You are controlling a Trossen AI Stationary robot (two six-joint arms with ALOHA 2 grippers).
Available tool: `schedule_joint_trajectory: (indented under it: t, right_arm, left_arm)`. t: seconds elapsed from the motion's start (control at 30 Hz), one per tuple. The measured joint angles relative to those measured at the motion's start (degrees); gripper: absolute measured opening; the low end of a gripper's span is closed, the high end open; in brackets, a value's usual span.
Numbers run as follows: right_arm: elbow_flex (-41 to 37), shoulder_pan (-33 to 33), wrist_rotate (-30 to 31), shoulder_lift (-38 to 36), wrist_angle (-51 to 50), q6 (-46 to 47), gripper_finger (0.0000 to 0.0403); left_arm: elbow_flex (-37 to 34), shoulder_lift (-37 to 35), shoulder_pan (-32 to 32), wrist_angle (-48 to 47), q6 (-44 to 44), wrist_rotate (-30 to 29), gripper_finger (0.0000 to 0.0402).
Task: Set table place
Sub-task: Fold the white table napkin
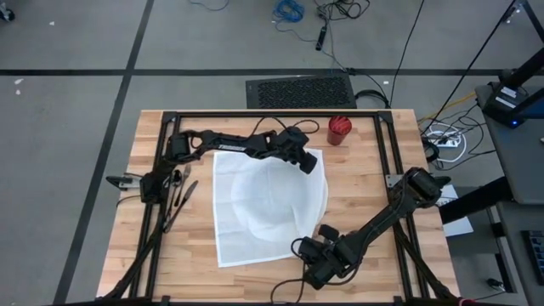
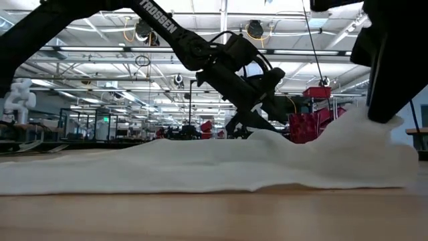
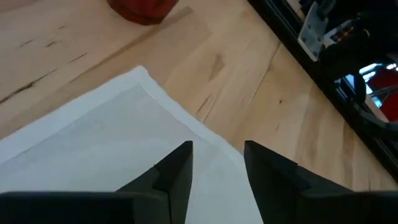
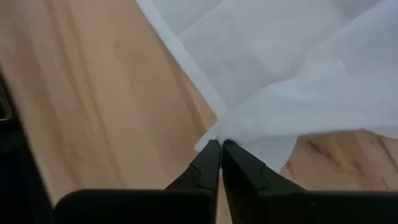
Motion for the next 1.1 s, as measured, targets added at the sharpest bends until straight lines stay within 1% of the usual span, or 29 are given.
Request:
schedule_joint_trajectory:
  t: [0.13, 0.4, 0.57, 0.67, 0.77, 0.9, 0.97, 1.03, 1.1]
  right_arm:
    - [0.0, -0.88, -0.2, 0.21, 0.39, -2.0, 0.0]
    - [0.01, -1.5, -0.21, 0.21, 1.93, -5.65, 0.0]
    - [0.0, -1.76, -0.08, 0.21, 3.14, -9.57, 0.0]
    - [0.0, -2.7, 0.0, 0.21, 3.17, -10.69, 0.0]
    - [0.0, -3.54, 0.07, 0.21, 3.2, -10.99, 0.0]
    - [0.0, -3.75, 0.01, 0.21, 3.2, -10.71, 0.0]
    - [0.0, -3.73, -0.05, 0.21, 3.19, -9.96, 0.0]
    - [0.0, -3.75, -0.01, 0.21, 3.13, -8.79, 0.0]
    - [0.0, -4.0, -0.03, 0.21, 2.73, -7.19, 0.0]
  left_arm:
    - [0.0, 0.0, -1.02, 1.13, 0.29, 0.02, 0.0155]
    - [0.0, 0.0, -1.43, 0.83, 1.9, -2.84, 0.0205]
    - [0.0, -0.02, -1.48, 0.73, 2.28, -2.79, 0.0212]
    - [0.0, -0.22, -1.44, 0.88, 5.19, -1.93, 0.0212]
    - [-0.04, -2.65, -1.19, -1.99, 8.25, -0.34, 0.0212]
    - [0.08, -7.52, -0.49, -10.23, 13.71, -0.94, 0.0212]
    - [0.02, -10.03, 0.3, -17.28, 16.87, -3.08, 0.0212]
    - [0.0, -12.26, 1.21, -22.27, 19.77, -5.98, 0.0212]
    - [-0.04, -15.17, 2.03, -30.73, 22.9, -8.99, 0.0212]
